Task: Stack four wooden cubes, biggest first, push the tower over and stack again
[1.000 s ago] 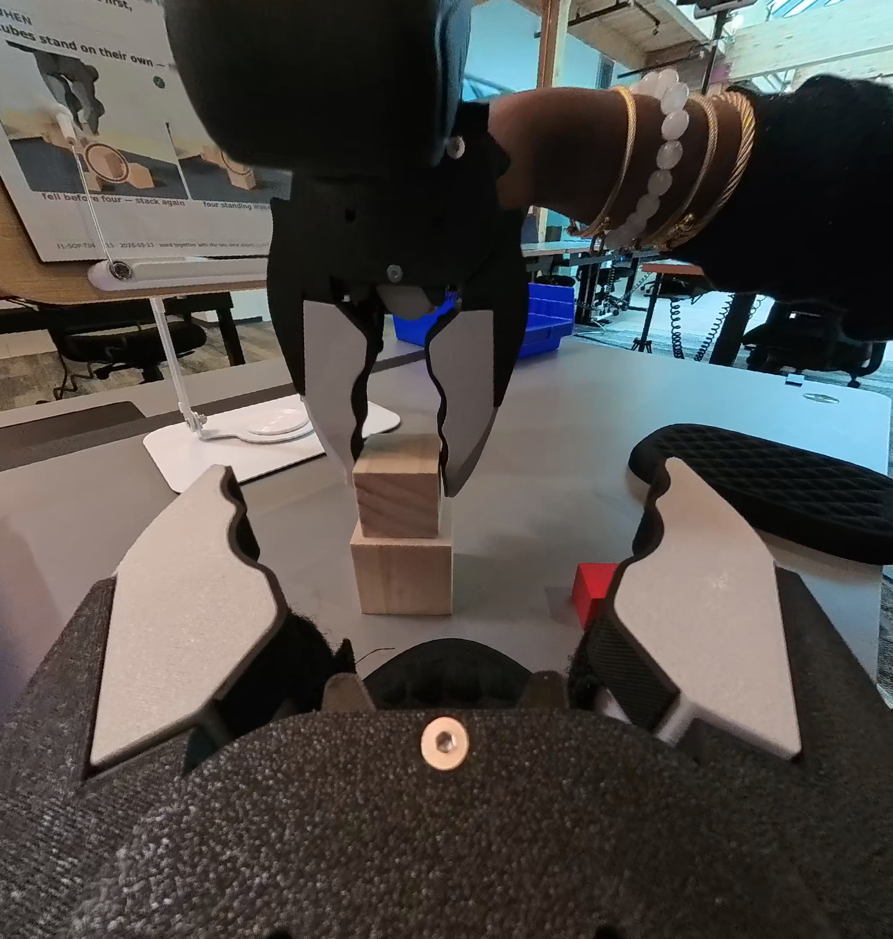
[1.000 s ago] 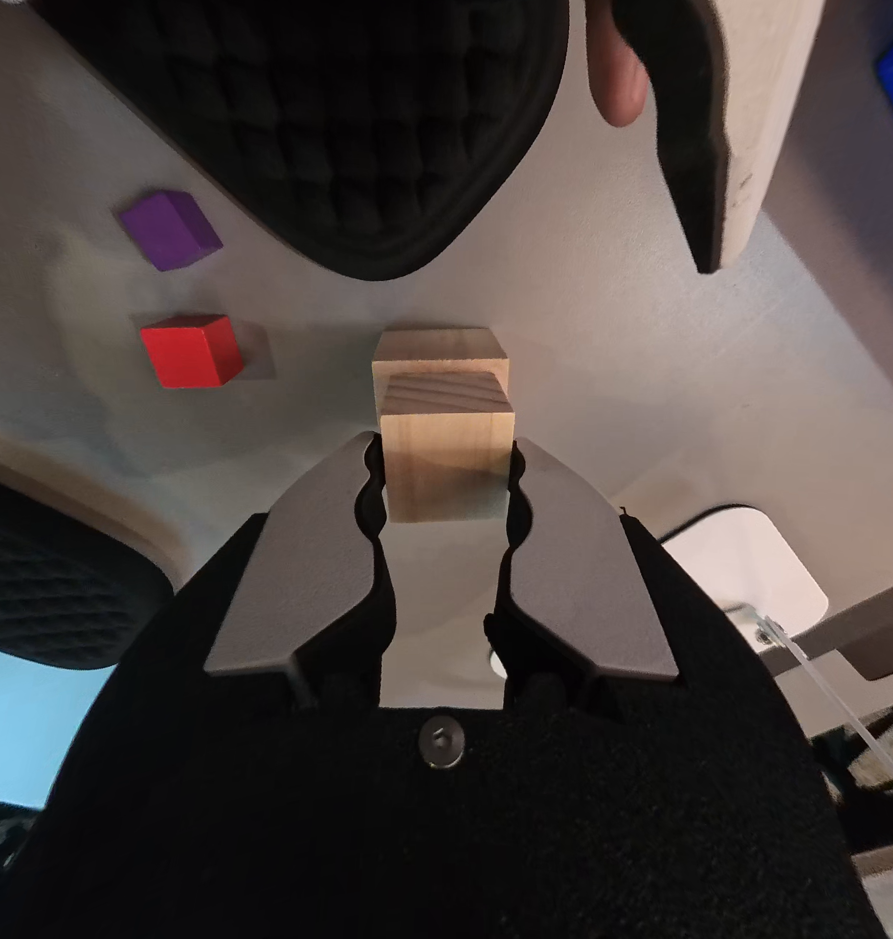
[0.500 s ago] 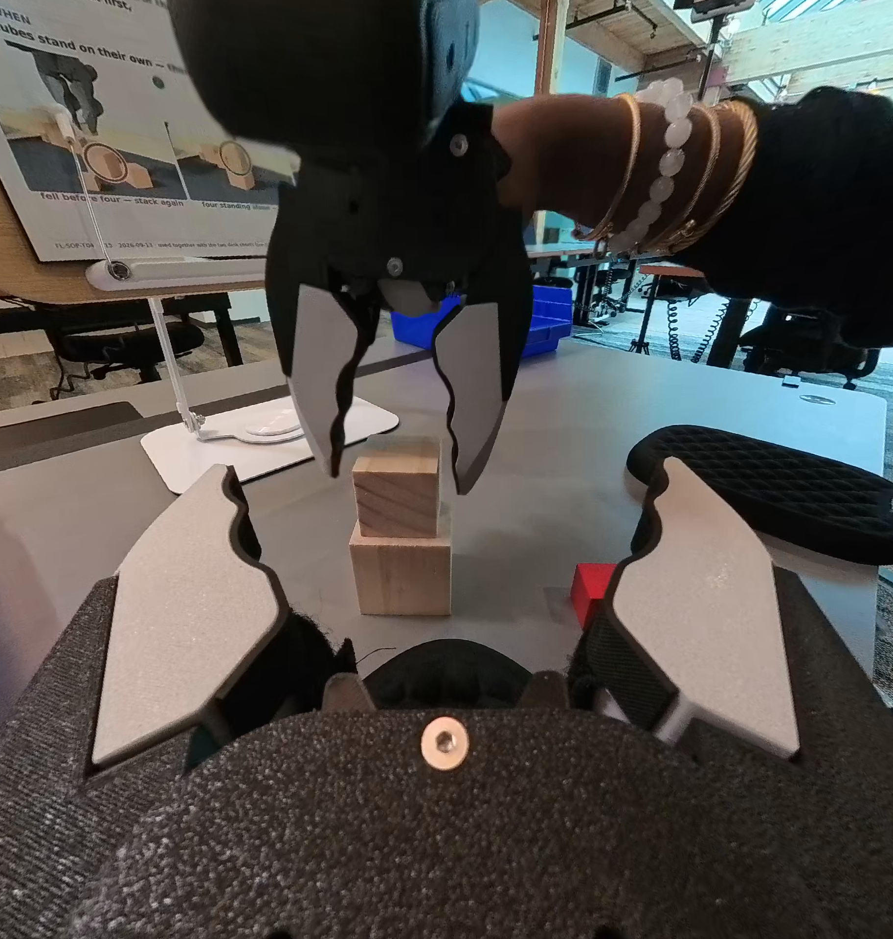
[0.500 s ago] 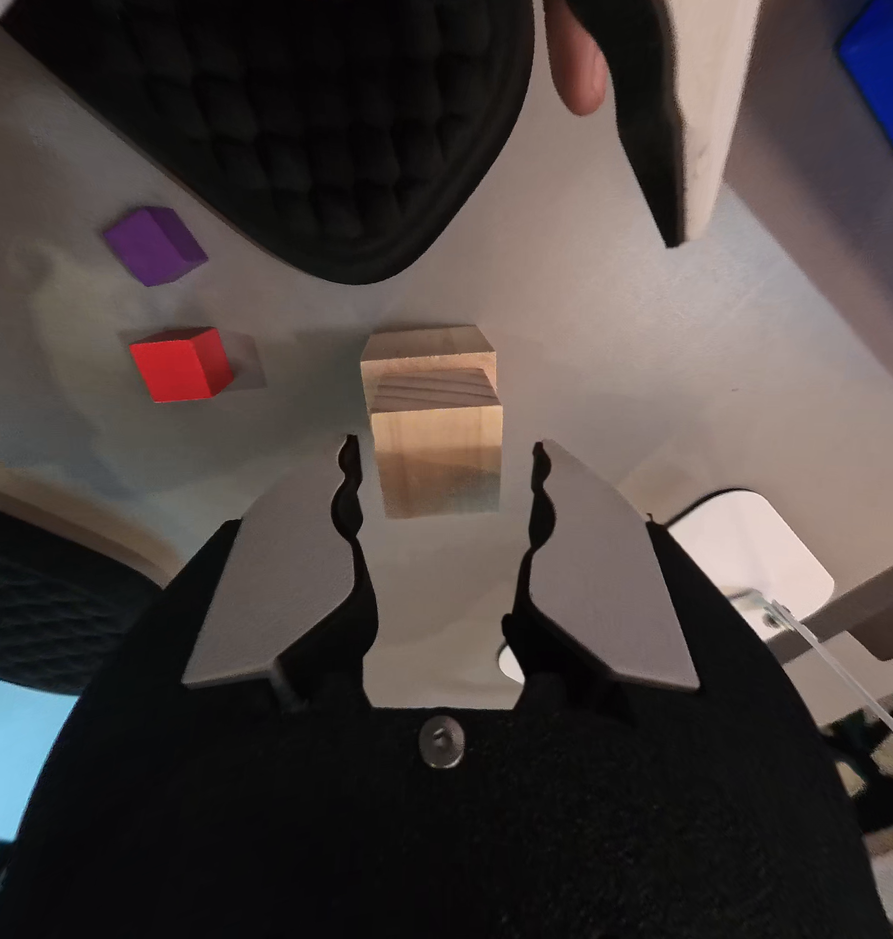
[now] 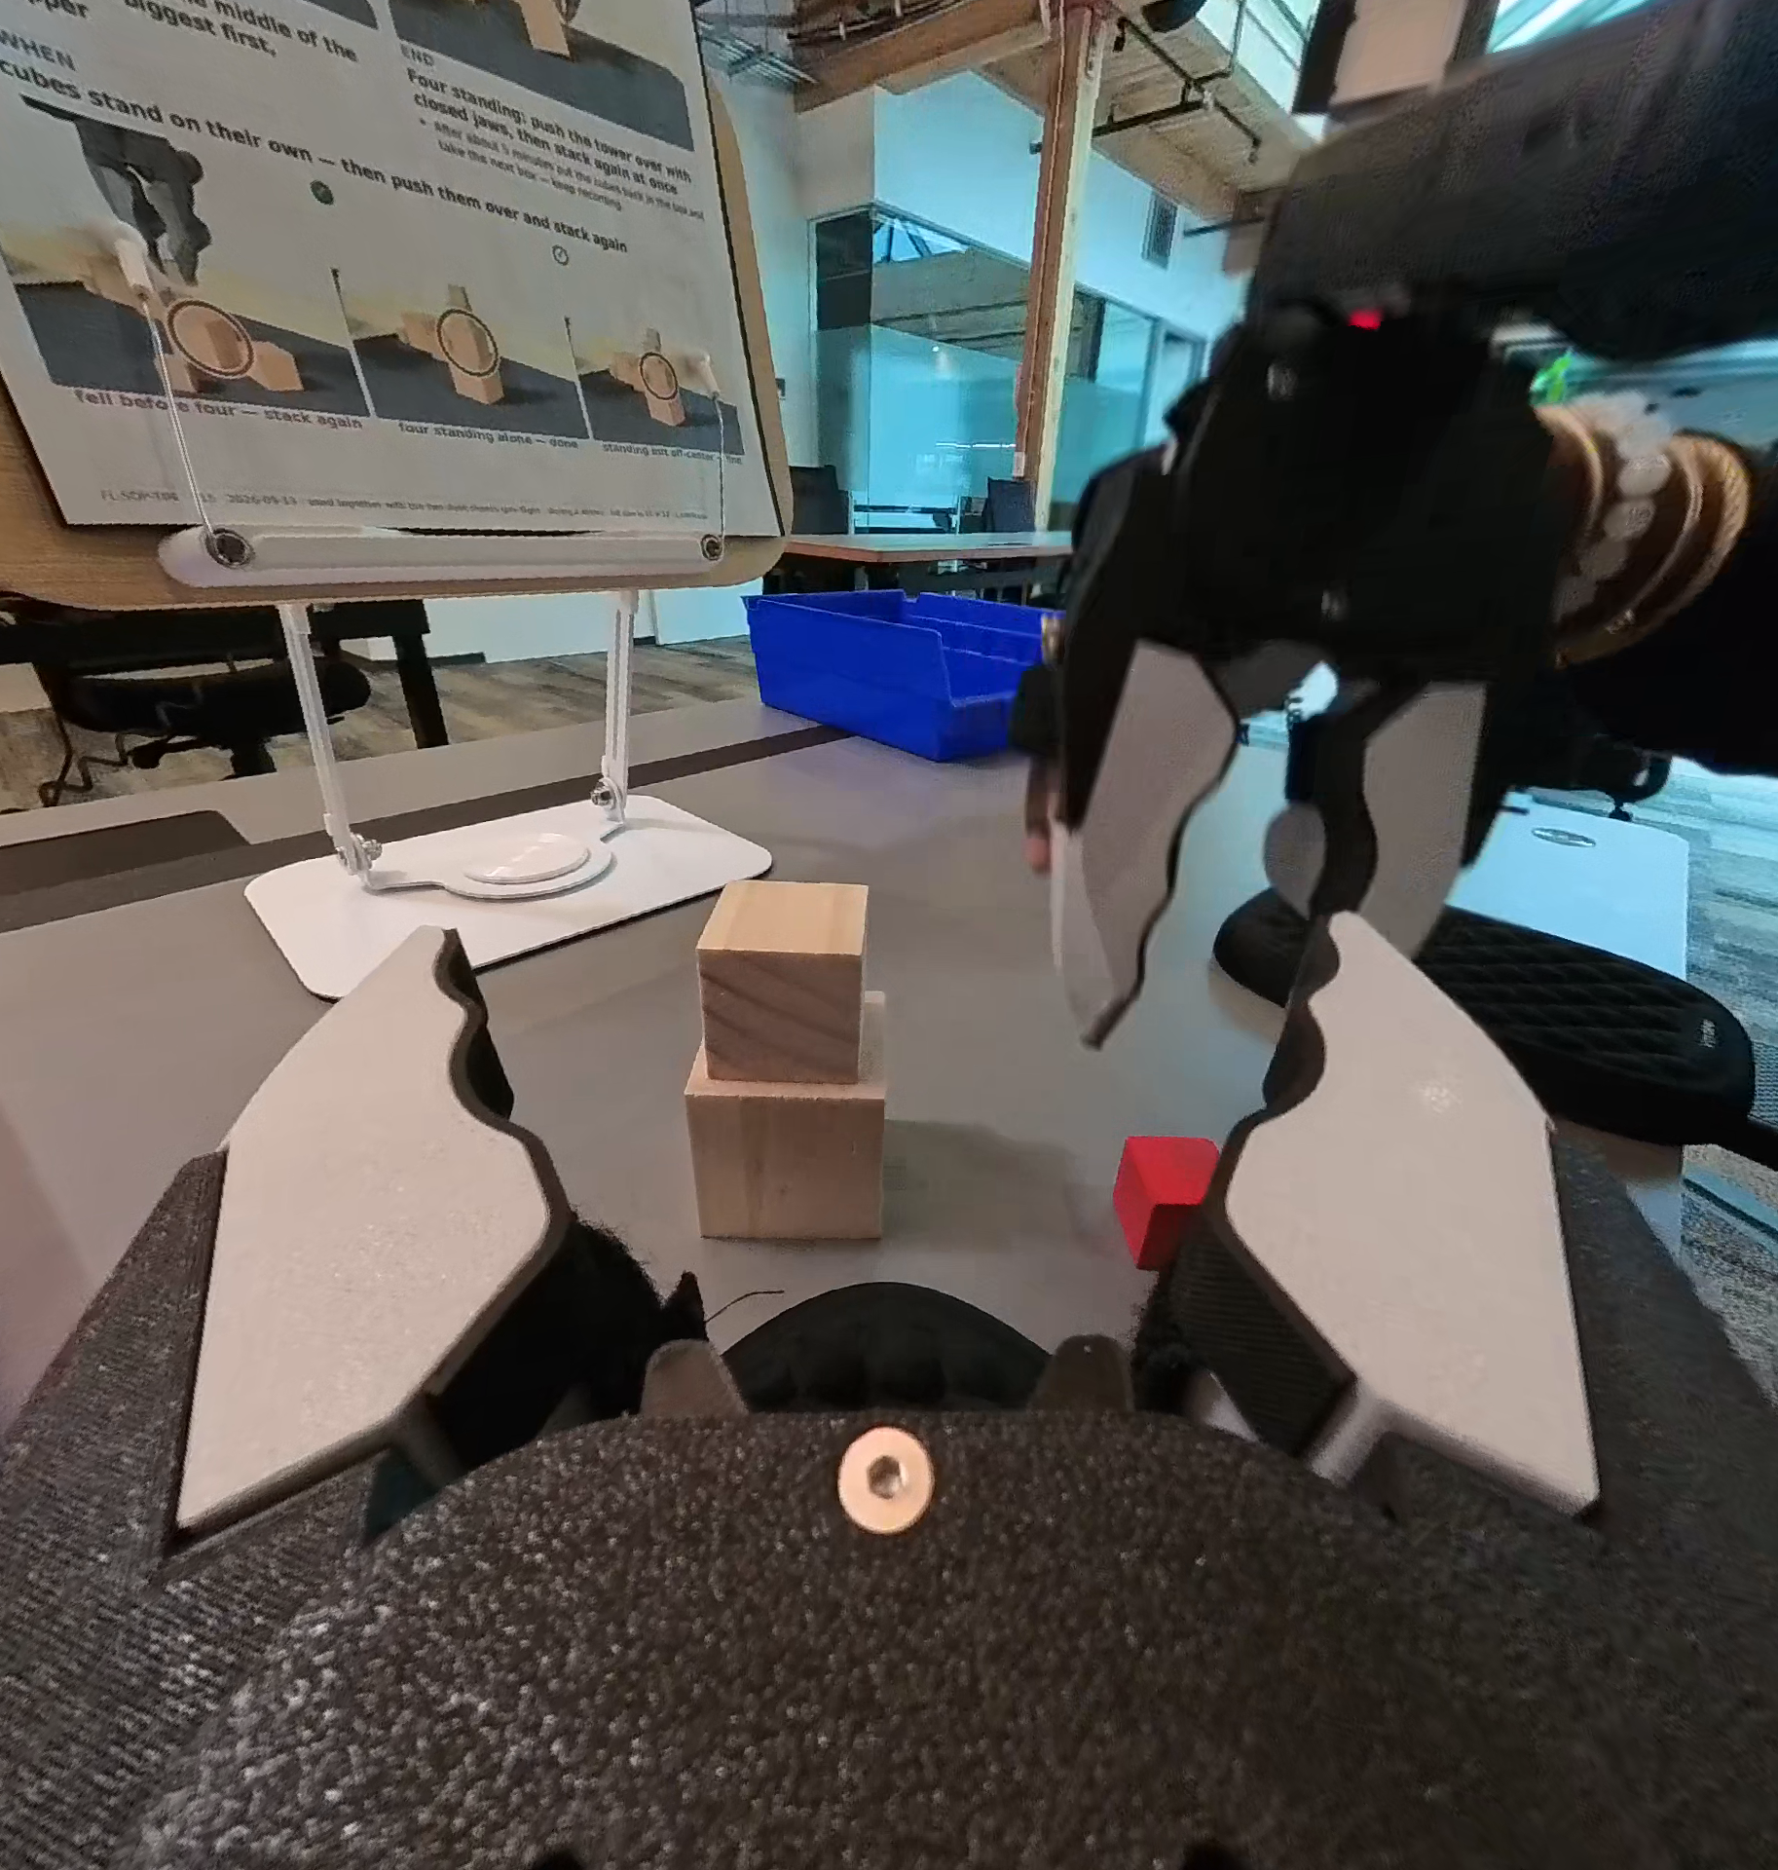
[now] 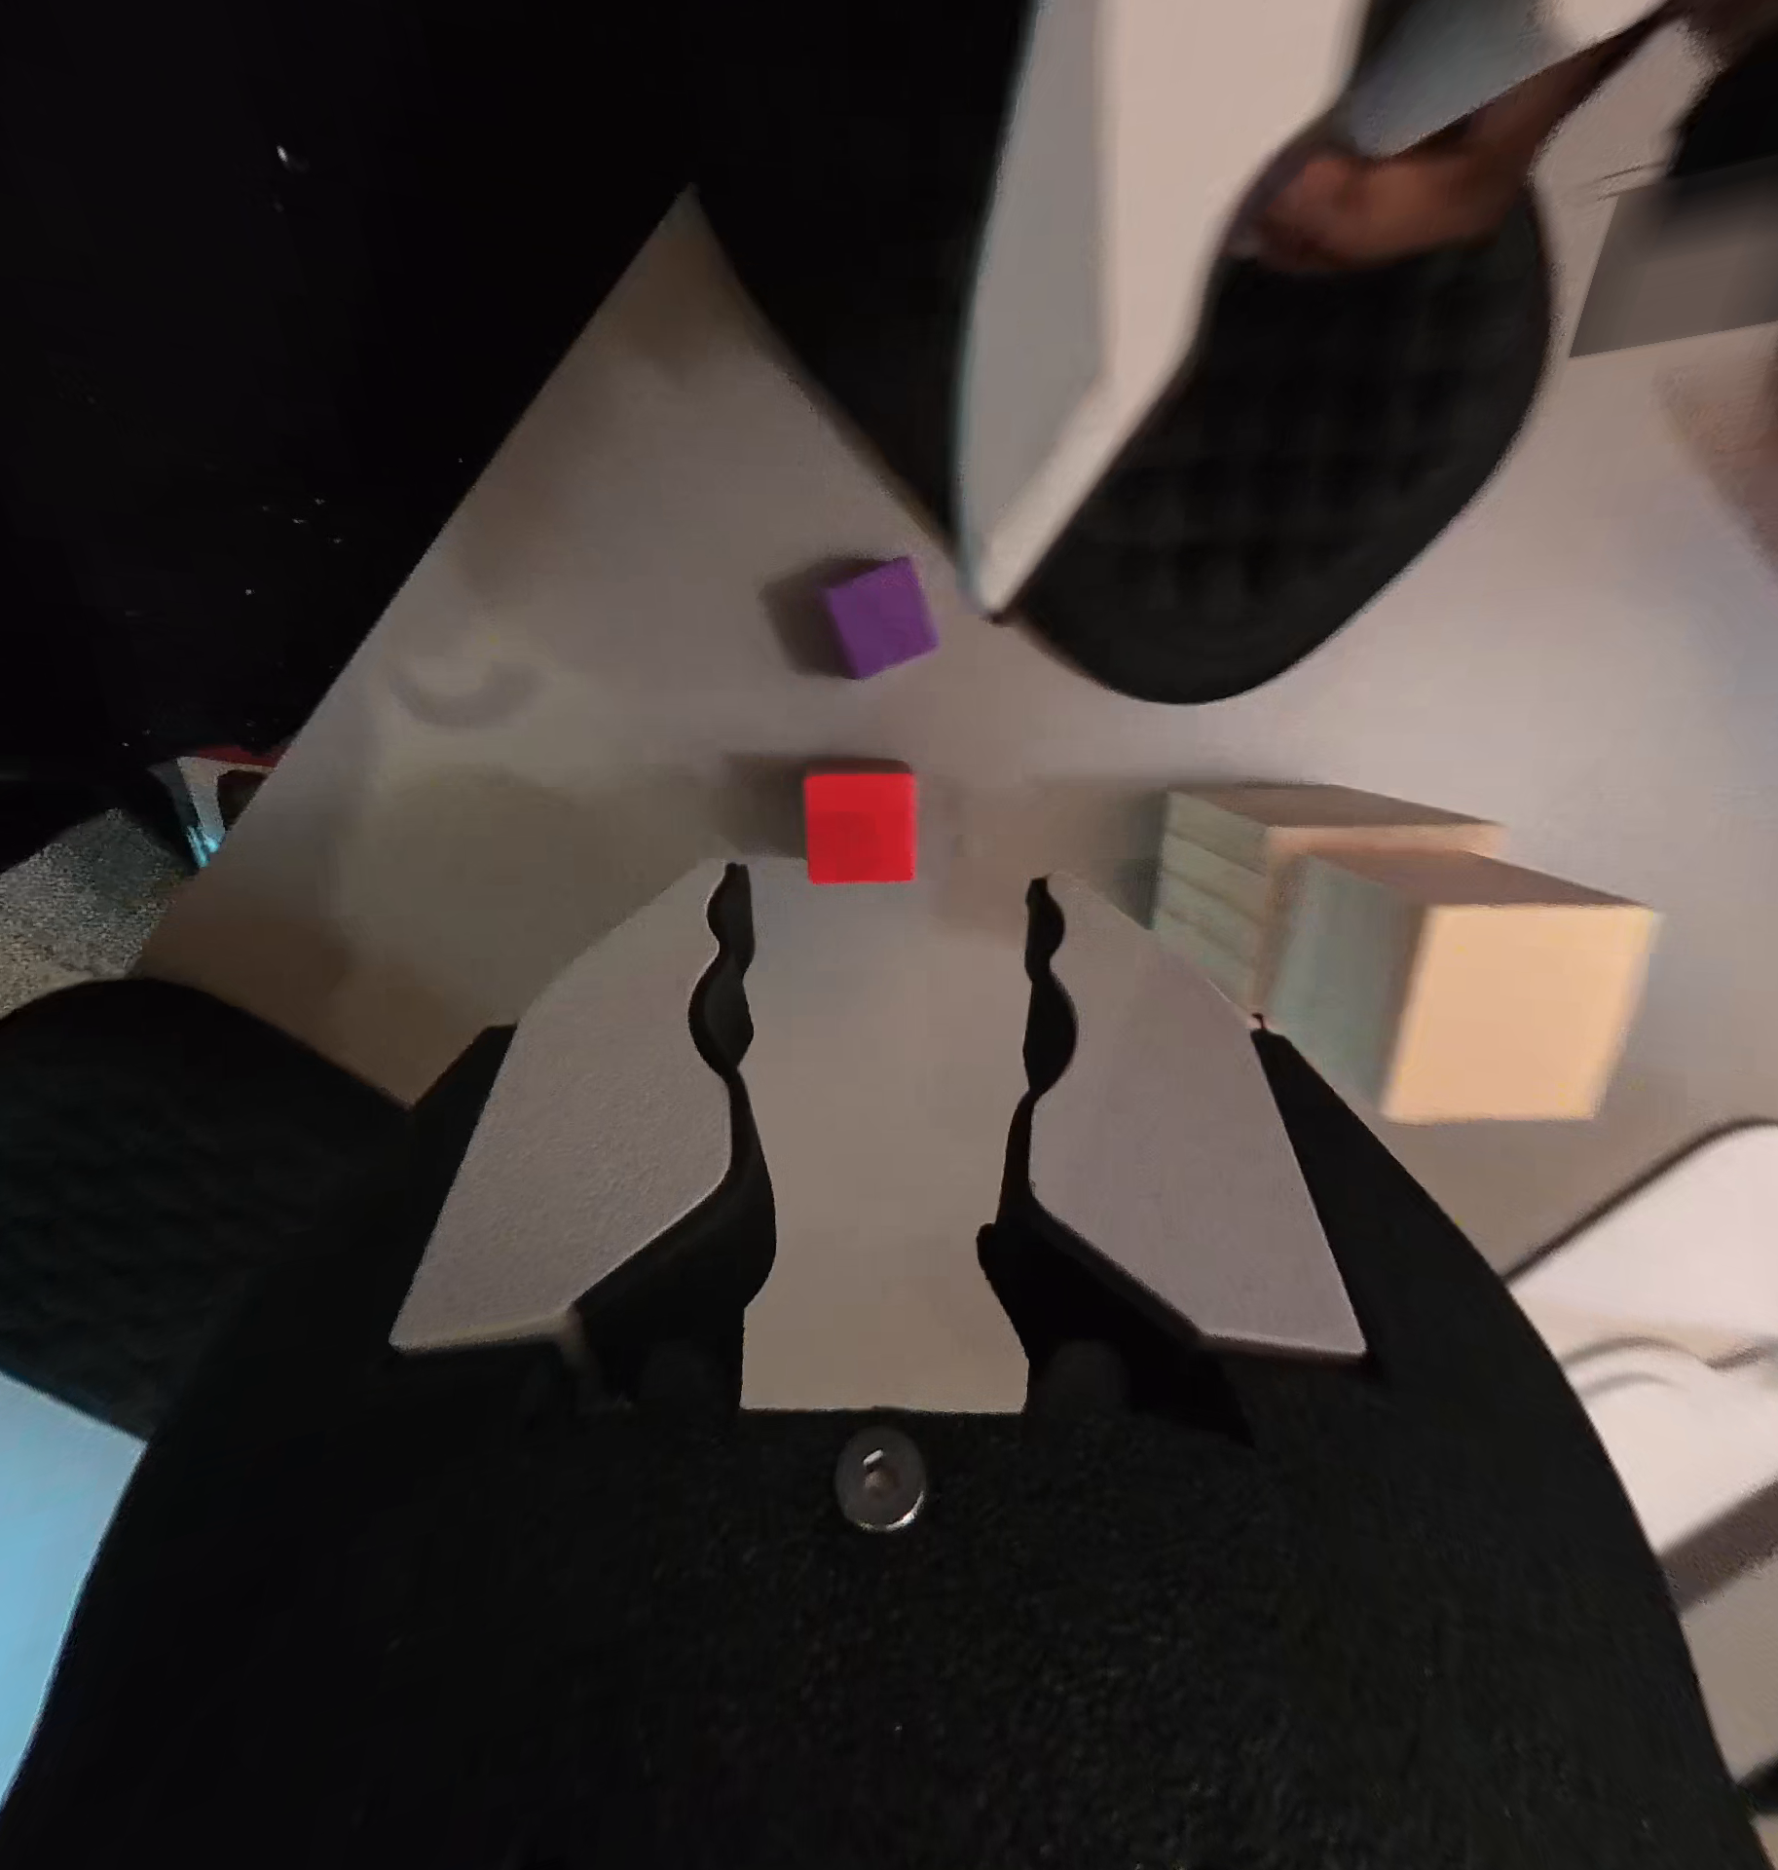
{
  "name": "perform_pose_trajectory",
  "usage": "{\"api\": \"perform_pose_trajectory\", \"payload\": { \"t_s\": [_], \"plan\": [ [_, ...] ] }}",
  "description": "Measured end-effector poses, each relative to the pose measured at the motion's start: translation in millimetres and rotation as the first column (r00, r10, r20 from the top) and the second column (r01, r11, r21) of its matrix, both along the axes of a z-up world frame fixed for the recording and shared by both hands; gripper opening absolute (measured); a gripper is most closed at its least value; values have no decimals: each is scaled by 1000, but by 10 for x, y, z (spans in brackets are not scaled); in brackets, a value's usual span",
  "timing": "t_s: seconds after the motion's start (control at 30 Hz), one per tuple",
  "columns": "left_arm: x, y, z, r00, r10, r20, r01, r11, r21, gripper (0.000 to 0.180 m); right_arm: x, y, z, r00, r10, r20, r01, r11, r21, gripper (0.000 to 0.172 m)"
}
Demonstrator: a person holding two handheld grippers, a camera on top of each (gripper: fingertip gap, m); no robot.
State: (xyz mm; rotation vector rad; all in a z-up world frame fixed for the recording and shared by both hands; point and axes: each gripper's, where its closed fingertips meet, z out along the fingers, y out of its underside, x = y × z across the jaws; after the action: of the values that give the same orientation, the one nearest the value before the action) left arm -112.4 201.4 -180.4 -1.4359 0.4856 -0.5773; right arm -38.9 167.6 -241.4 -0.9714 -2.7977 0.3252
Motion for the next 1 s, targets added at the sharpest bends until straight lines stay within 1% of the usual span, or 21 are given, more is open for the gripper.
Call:
{"api": "perform_pose_trajectory", "payload": {
  "t_s": [0.1,0.17,0.27,0.33,0.4,0.47,0.53,0.63,0.7,0.73,0.83,1.0],
  "plan": [
    [10,4,-11,1000,3,-13,-3,1000,-2,145,30,-67,-257,1000,7,28,-7,1000,9,51],
    [12,2,-11,1000,5,-16,-5,1000,1,145,6,-79,-353,1000,5,22,-5,1000,3,50],
    [12,3,-11,1000,4,-16,-4,1000,1,145,-6,-64,-440,1000,10,29,-10,1000,7,42],
    [14,2,-11,1000,2,-15,-2,1000,0,144,-3,-78,-472,999,13,36,-13,1000,-12,30],
    [14,1,-10,1000,1,-15,-1,1000,1,144,-6,-54,-458,999,15,31,-15,1000,-3,26],
    [16,4,-12,1000,1,-17,-1,1000,0,144,-11,-33,-323,1000,13,17,-13,1000,-17,26],
    [18,5,-16,1000,2,-19,-2,1000,-2,144,-80,57,-73,1000,-8,-22,7,1000,-20,26],
    [22,3,-15,1000,0,-21,0,1000,0,144,-264,300,363,994,-35,-99,35,999,5,26],
    [25,1,-16,1000,0,-24,0,1000,2,144,-406,488,546,991,-47,-126,51,998,34,26],
    [25,-2,-14,1000,2,-25,-1,1000,5,144,-467,558,577,991,-48,-121,53,998,37,26],
    [20,-7,-6,1000,1,-19,-1,1000,10,143,-580,712,537,997,-48,-52,52,997,63,26],
    [20,-12,-2,1000,-4,-15,4,1000,10,142,-672,712,519,1000,-23,21,22,999,35,26]
  ]
}}
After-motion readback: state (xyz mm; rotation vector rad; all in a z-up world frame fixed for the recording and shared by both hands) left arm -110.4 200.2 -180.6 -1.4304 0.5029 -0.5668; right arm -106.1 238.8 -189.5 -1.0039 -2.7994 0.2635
